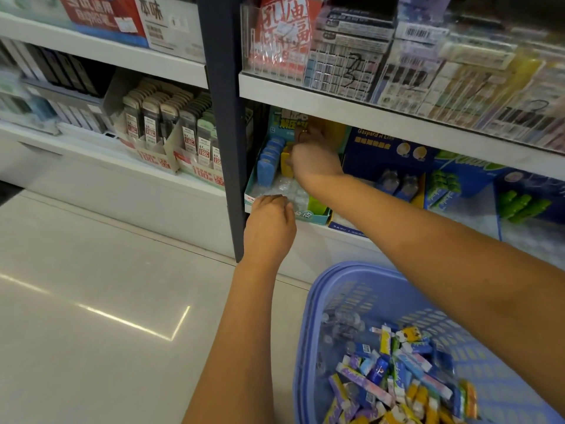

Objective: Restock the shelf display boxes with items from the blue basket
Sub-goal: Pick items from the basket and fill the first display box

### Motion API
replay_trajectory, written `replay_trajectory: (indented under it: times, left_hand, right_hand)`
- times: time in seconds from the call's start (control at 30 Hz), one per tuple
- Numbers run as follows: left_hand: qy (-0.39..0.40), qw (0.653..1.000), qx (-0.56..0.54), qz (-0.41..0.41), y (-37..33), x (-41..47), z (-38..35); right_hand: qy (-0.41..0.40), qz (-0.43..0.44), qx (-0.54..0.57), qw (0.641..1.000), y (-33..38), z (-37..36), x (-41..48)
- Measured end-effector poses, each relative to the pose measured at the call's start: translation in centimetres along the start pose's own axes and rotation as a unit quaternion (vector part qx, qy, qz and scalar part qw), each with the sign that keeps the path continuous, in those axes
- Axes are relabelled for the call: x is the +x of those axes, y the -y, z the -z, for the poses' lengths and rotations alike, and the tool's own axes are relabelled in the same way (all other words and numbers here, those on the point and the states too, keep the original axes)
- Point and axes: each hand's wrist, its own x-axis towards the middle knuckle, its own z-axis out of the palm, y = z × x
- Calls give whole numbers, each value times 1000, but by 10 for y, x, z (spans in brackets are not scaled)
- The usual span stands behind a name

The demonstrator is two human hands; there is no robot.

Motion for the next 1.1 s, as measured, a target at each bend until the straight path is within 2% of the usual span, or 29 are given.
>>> replay_trajectory:
  times: [0.13, 0.2, 0.27, 0.3, 0.37, 0.43, 0.5, 0.6, 0.67, 0.8, 0.87, 0.93, 1.03, 1.1]
  left_hand:
    - [10, 1000, -24, 4, -6, -2, 7]
    - [-29, 998, -56, -1, -17, -12, 14]
    - [-66, 993, -93, -9, -31, -27, 22]
    - [-59, 992, -108, -10, -38, -34, 24]
    - [2, 991, -136, -2, -50, -51, 17]
    - [92, 989, -119, 4, -61, -69, -3]
    - [195, 976, -98, 25, -69, -89, -35]
    - [369, 928, -34, 43, -72, -121, -93]
    - [467, 882, 48, 26, -68, -142, -127]
    - [591, 797, 124, 2, -47, -179, -170]
    - [624, 770, 131, 6, -42, -193, -184]
    - [629, 766, 129, 14, -39, -204, -194]
    - [602, 786, 141, 22, -39, -207, -201]
    - [569, 806, 143, 81, -44, -205, -203]
  right_hand:
    - [46, -17, -35, 998, 1, 7, -3]
    - [71, -17, -28, 997, 0, 13, -9]
    - [63, -1, -21, 998, -7, 25, -27]
    - [40, 8, 1, 999, -15, 33, -42]
    - [-13, 24, 52, 998, -41, 44, -86]
    - [5, -21, 102, 995, -81, 45, -139]
    - [106, -110, 118, 981, -119, 29, -192]
    - [292, -193, 80, 933, -164, -21, -258]
    - [368, -191, 73, 907, -177, -52, -295]
    - [456, -167, 48, 873, -191, -103, -344]
    - [476, -157, 32, 864, -191, -121, -357]
    - [485, -137, 7, 864, -190, -133, -361]
    - [499, -143, 9, 855, -191, -138, -356]
    - [483, -179, 38, 856, -198, -134, -352]
